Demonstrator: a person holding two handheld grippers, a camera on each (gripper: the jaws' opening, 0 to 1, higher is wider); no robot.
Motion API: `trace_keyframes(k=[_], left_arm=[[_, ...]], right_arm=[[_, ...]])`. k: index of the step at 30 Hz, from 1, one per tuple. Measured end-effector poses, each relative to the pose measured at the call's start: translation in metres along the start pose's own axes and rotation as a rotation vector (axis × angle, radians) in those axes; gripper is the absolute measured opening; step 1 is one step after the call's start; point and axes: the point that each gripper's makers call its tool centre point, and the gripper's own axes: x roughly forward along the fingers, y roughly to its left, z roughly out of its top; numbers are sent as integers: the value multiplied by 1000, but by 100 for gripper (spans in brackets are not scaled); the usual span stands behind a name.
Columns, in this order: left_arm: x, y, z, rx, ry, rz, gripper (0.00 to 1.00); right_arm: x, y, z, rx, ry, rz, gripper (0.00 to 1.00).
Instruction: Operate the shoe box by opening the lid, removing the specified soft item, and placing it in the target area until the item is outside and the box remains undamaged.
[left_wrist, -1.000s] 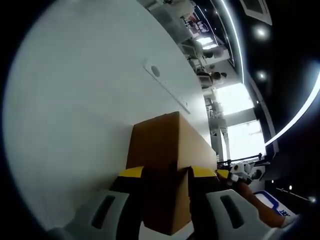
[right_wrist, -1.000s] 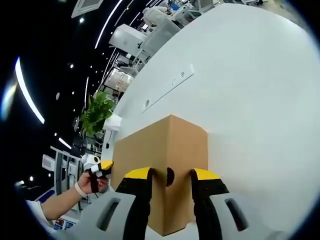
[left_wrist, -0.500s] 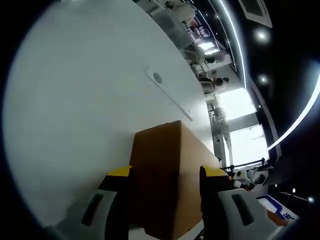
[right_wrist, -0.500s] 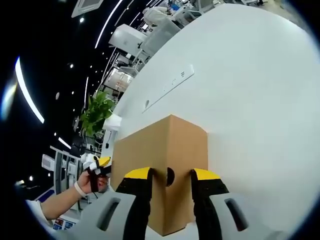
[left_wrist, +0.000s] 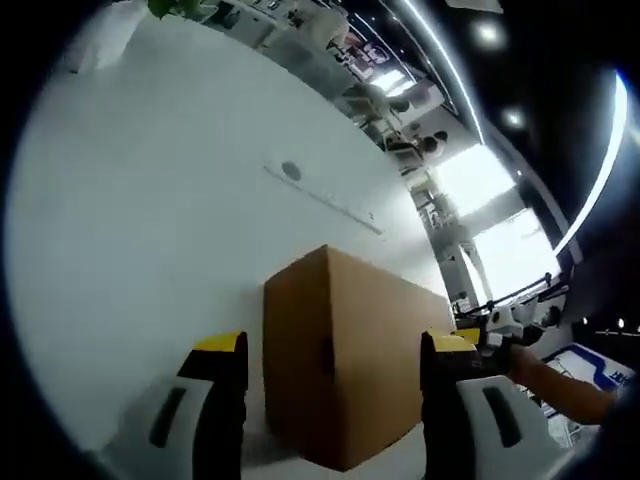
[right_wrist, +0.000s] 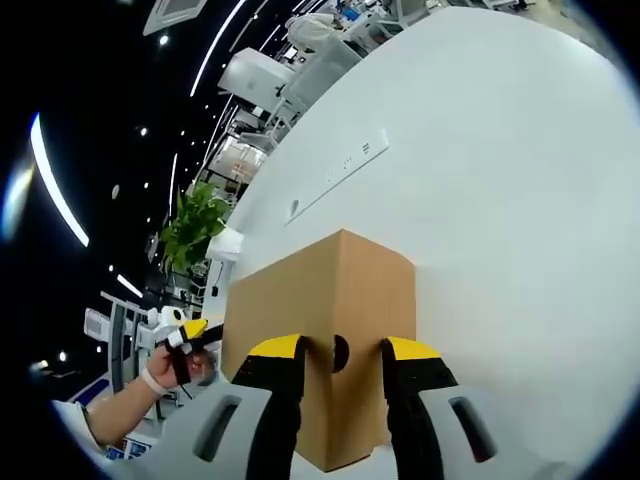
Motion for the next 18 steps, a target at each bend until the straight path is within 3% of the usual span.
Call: trace_keyframes(k=[3, 4, 7, 10, 13, 16, 18], left_arm=[[-7, -4, 8, 117, -7, 14, 72], [-3, 9, 17, 168, -15, 19, 72], [-8, 10, 24, 244, -34, 46, 67], [-7, 19, 33, 291, -30, 50, 67], [-11, 10, 40, 435, -44, 89, 67], [-11, 1, 35, 576, -47, 132, 66], [-12, -3, 35, 714, -45, 152, 66]], right_arm=[[1, -1, 1, 1, 0, 1, 30], [1, -2, 1, 1, 0, 2, 30], [1, -2, 1, 1, 0, 2, 30], [1, -1, 1, -1, 0, 1, 30], [1, -1, 1, -2, 0, 1, 30], [1, -1, 1, -3, -1, 1, 30], [1, -1, 1, -2, 0, 1, 30]])
